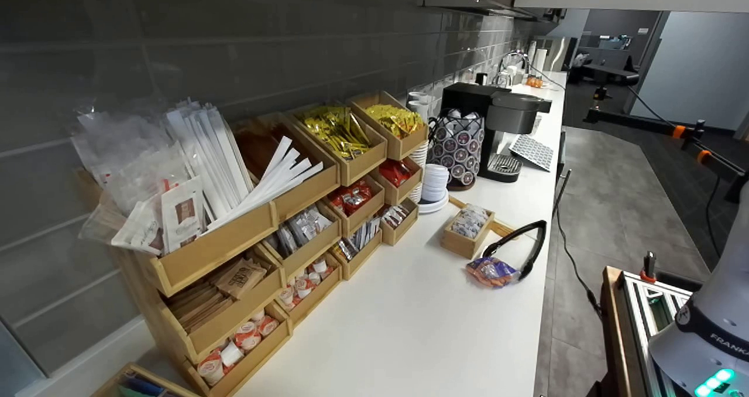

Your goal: Put the cup in the top cabinet

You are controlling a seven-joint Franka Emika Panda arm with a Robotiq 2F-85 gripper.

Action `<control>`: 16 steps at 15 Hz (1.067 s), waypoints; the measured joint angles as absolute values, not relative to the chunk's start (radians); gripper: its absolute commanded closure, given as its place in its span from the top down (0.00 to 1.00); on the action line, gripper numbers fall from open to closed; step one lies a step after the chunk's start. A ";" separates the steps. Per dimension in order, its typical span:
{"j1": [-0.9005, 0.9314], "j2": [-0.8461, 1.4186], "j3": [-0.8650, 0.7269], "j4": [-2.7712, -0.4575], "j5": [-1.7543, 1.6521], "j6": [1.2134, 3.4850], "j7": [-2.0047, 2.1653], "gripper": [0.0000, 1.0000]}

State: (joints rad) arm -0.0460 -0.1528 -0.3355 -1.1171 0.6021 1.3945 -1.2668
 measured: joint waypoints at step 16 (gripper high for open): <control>-0.045 -0.082 -0.324 -1.069 0.601 1.519 -1.365 0.72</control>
